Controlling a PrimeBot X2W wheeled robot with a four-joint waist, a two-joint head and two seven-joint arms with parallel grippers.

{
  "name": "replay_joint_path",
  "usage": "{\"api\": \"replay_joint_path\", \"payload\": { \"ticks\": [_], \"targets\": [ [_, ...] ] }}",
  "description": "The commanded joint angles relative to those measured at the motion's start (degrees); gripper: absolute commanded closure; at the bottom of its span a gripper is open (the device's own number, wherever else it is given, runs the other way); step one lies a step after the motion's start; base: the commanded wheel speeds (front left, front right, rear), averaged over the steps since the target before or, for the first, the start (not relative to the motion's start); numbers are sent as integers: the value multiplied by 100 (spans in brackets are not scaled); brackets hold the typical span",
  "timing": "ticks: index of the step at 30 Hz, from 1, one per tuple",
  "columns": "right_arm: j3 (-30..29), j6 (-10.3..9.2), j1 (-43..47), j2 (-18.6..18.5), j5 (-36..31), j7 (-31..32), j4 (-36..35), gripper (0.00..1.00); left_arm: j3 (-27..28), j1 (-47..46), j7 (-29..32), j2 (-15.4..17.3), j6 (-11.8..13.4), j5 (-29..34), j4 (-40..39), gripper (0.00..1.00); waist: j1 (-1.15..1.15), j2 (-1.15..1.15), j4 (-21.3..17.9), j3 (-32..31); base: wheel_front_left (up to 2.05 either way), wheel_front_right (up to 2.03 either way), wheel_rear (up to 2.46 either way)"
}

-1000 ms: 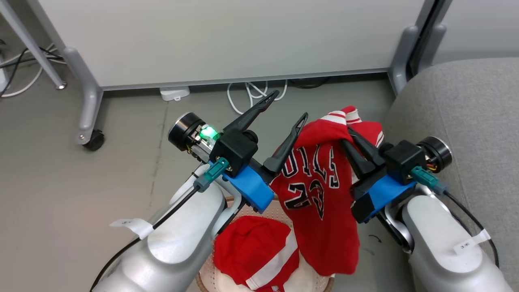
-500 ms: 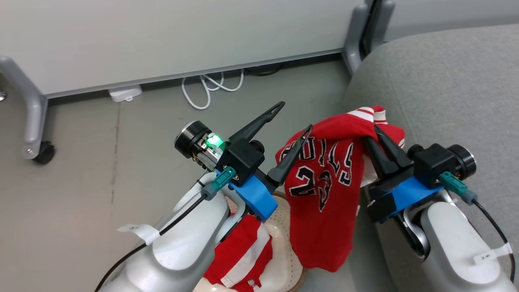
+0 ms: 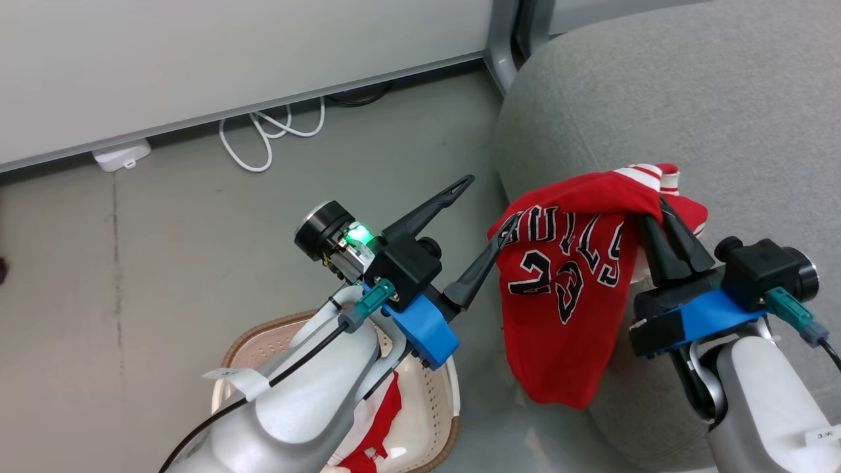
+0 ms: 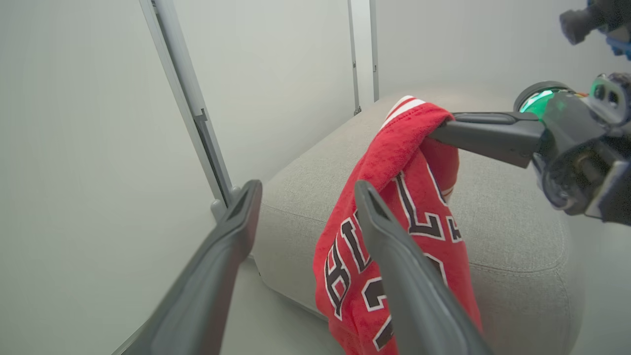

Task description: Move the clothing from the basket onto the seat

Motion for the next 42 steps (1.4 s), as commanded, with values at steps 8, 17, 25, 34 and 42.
{"api": "replay_joint_path", "payload": {
  "ticks": [8,17,25,34,42],
  "targets": [
    [-354,3,273,135,-85,-23,-209,100,-104,29,-18,3,-20,-1,-31,0,0,0,-229,46,0,0,0],
    [-647,3,100,164,-114,-22,-493,100,-113,88,-17,40,-24,0,-75,0,0,0,-259,86,0,0,0],
    [-1034,3,-596,47,-98,-23,-902,100,-32,-52,-18,93,-23,71,-145,0,0,0,-210,383,0,0,0],
    [-1906,3,-2112,-433,-158,-22,-1167,100,88,-466,-18,160,-6,250,-265,0,0,0,-23,1376,0,0,0],
    [-2912,3,-3399,-1137,-124,-22,-896,100,91,-927,-18,231,-10,422,-370,0,0,0,130,2333,0,0,0]
  ]
}}
